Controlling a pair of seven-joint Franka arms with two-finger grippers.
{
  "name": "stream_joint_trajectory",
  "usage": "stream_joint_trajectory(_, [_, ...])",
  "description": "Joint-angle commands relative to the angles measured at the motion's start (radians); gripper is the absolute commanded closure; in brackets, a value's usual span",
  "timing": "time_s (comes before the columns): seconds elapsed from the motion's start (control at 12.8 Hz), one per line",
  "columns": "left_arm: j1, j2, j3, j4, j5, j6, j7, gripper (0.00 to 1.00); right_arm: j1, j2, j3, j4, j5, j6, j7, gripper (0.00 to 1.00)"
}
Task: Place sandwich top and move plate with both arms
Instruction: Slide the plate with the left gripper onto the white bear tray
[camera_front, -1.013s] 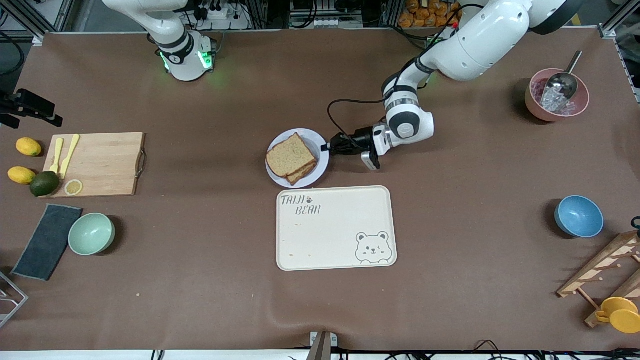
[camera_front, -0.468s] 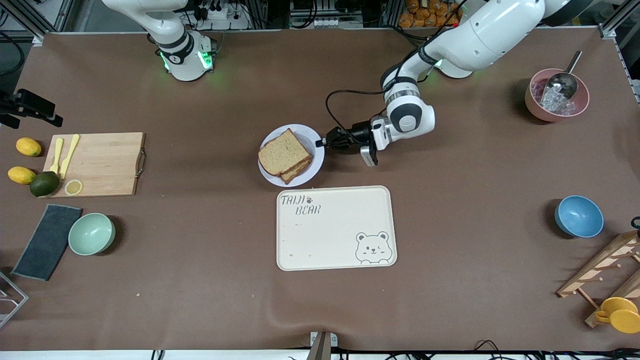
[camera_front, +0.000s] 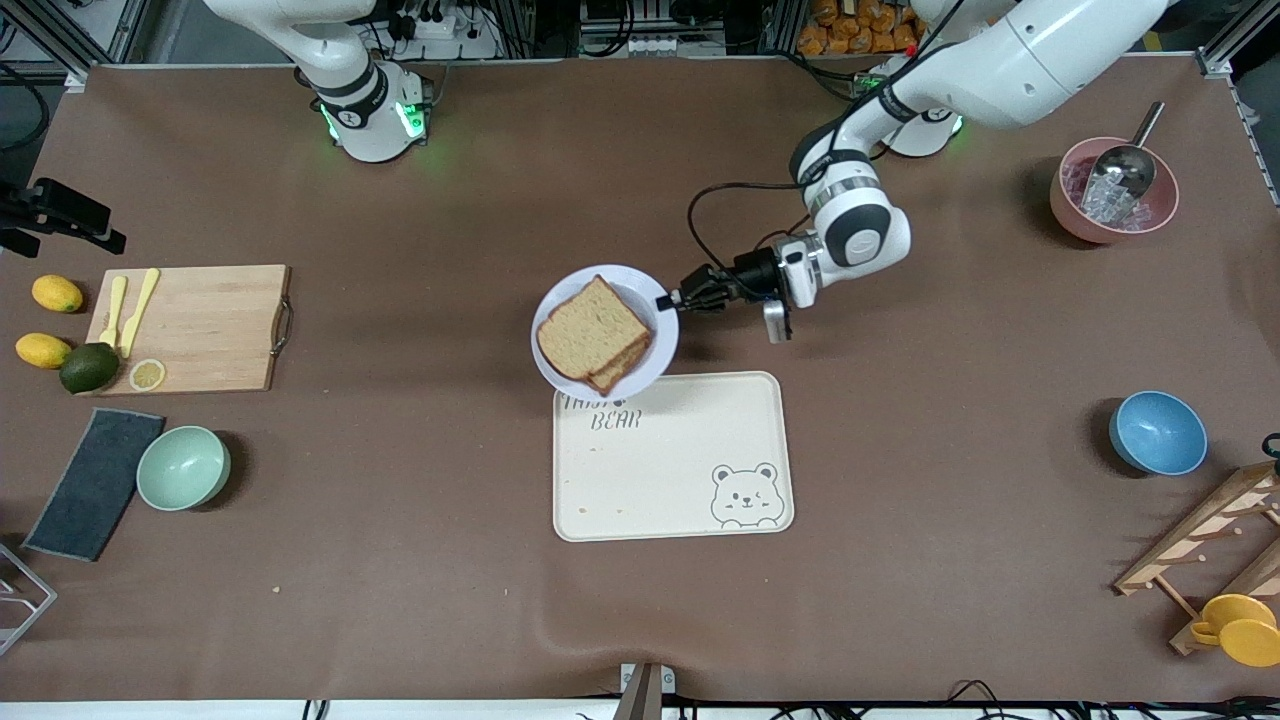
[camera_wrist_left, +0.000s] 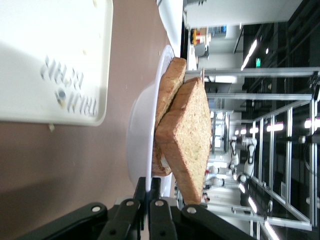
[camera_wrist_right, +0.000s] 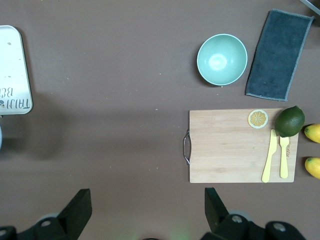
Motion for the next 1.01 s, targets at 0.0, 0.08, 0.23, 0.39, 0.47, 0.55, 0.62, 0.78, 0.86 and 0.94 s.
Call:
stream_joint_trajectory(0.0, [0.043,-0.03,-0.024,0.039,-0.035,0.072,-0.011,1.0,0.001,0.001,0.0,0.011,0.006,-0.006,0.012,0.0])
stream_joint_trajectory(0.08, [0.049,-0.025,-0.024,0.065,-0.033,0.093,-0.019,1.0,0.001,0.001,0.0,0.011,0.006,-0.006,0.012,0.0])
stream_joint_trajectory(0.23, [0.062,-0.013,-0.004,0.097,-0.013,0.103,-0.016,1.0,0.001,0.001,0.0,0.011,0.006,-0.006,0.012,0.0])
stream_joint_trajectory(0.39, [0.053,0.016,0.034,0.139,-0.001,0.112,-0.016,1.0,0.002,0.001,0.0,0.011,0.006,-0.006,0.012,0.0])
stream_joint_trajectory(0.47, [0.034,0.031,0.083,0.154,0.037,0.116,-0.016,1.0,0.002,0.001,0.0,0.011,0.006,-0.006,0.012,0.0])
stream_joint_trajectory(0.55, [0.026,0.054,0.124,0.175,0.086,0.117,-0.016,1.0,0.002,0.001,0.0,0.011,0.006,-0.006,0.012,0.0])
stream_joint_trajectory(0.62, [0.025,0.059,0.132,0.179,0.097,0.117,-0.017,1.0,0.002,0.001,0.0,0.011,0.006,-0.006,0.012,0.0])
stream_joint_trajectory(0.78, [0.022,0.077,0.138,0.195,0.096,0.117,-0.043,1.0,0.002,0.001,0.0,0.011,0.006,-0.006,0.012,0.0])
stream_joint_trajectory(0.86, [0.02,0.08,0.14,0.195,0.096,0.118,-0.06,1.0,0.002,0.001,0.0,0.011,0.006,-0.006,0.012,0.0])
stream_joint_trajectory(0.94, [0.02,0.094,0.147,0.195,0.099,0.118,-0.063,1.0,0.002,0.001,0.0,0.011,0.006,-0.006,0.012,0.0])
